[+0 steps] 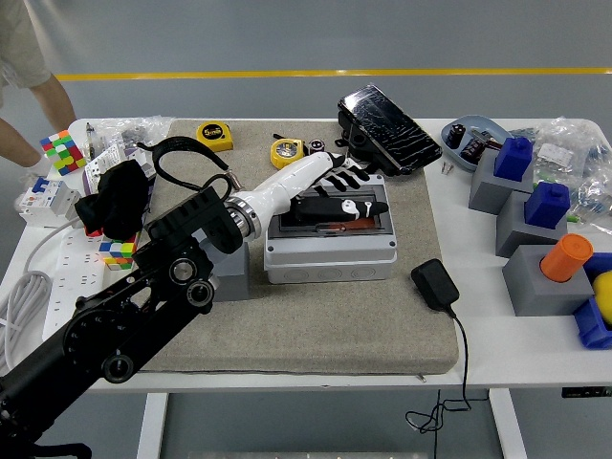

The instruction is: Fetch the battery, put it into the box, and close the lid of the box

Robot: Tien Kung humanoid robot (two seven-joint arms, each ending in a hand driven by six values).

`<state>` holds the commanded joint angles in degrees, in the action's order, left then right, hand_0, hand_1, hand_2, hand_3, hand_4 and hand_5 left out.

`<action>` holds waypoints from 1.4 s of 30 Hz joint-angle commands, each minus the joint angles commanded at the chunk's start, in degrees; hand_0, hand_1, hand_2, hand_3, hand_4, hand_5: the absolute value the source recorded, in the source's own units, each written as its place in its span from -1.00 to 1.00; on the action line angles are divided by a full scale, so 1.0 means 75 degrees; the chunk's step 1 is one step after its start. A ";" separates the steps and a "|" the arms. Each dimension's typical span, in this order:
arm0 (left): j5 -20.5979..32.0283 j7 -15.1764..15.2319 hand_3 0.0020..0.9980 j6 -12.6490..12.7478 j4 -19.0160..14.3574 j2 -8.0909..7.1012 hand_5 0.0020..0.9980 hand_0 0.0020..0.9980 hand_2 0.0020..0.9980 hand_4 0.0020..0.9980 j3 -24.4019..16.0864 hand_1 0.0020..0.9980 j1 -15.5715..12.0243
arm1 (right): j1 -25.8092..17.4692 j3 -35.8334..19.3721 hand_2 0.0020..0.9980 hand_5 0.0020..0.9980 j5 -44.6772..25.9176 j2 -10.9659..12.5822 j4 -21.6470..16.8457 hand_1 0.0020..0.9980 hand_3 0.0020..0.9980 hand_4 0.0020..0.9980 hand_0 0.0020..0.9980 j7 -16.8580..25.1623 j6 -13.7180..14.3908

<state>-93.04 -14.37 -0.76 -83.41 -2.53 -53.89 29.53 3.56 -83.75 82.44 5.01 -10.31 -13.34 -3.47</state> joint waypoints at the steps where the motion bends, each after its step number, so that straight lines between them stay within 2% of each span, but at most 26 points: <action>1: 0.0306 0.0333 0.38 0.0321 0.0004 0.0007 0.38 -0.06 0.36 1.00 -0.0126 0.33 -0.0106 | -0.0001 -0.0008 0.31 0.16 0.0017 0.0001 0.0000 0.30 0.15 0.95 0.28 -0.0001 0.0001; 3: 0.0826 0.0921 0.38 0.0811 -0.0005 0.0014 0.38 -0.06 0.36 1.00 -0.0369 0.33 -0.0284 | -0.0003 -0.0035 0.31 0.16 0.0062 0.0001 0.0000 0.30 0.15 0.95 0.28 -0.0006 0.0001; 6: 0.1576 0.1836 0.38 0.1322 -0.0033 0.0025 0.32 0.00 0.36 1.00 -0.0783 0.35 -0.0581 | -0.0004 -0.0070 0.32 0.16 0.0112 -0.0002 0.0000 0.29 0.15 0.95 0.28 -0.0015 -0.0001; 8: 0.2006 0.2374 0.38 0.1517 -0.0075 0.0033 0.32 0.00 0.36 1.00 -0.1143 0.35 -0.0825 | -0.0005 -0.0077 0.32 0.16 0.0133 -0.0004 0.0000 0.29 0.15 0.95 0.28 -0.0018 -0.0004; 11: 0.2348 0.2808 0.39 0.1578 -0.0119 0.0033 0.34 0.03 0.35 1.00 -0.1602 0.35 -0.1120 | 0.0000 -0.0095 0.32 0.16 0.0166 -0.0009 0.0000 0.29 0.15 0.95 0.28 -0.0024 -0.0007; 17: 0.2673 0.2813 0.38 0.1491 -0.0208 0.0000 0.32 0.04 0.35 1.00 -0.2224 0.34 -0.1644 | 0.0014 -0.0094 0.32 0.16 0.0178 0.0009 0.0000 0.30 0.15 0.95 0.28 -0.0016 -0.0006; 25: 0.2844 0.2891 0.37 0.1428 -0.0328 -0.0094 0.33 0.04 0.33 1.00 -0.2715 0.34 -0.2074 | 0.0059 -0.0111 0.31 0.16 0.0189 0.0033 0.0000 0.30 0.15 0.95 0.28 -0.0005 -0.0006; 32: 0.2964 0.3025 0.36 0.1326 -0.0463 -0.0147 0.32 0.03 0.33 1.00 -0.3138 0.32 -0.2305 | 0.0033 -0.0215 0.31 0.16 0.0284 0.0041 0.0000 0.30 0.15 0.95 0.28 -0.0016 -0.0005; 42: 0.2863 0.2964 0.35 0.1223 -0.0572 -0.0113 0.27 0.02 0.32 1.00 -0.3290 0.32 -0.2487 | -0.0088 -0.0178 0.32 0.16 0.0169 -0.0013 0.0000 0.30 0.15 0.95 0.28 0.0031 0.0005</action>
<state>-71.56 7.86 8.41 -87.71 -3.38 -78.57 10.88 2.90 -85.09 83.71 4.91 -10.31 -13.11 -3.43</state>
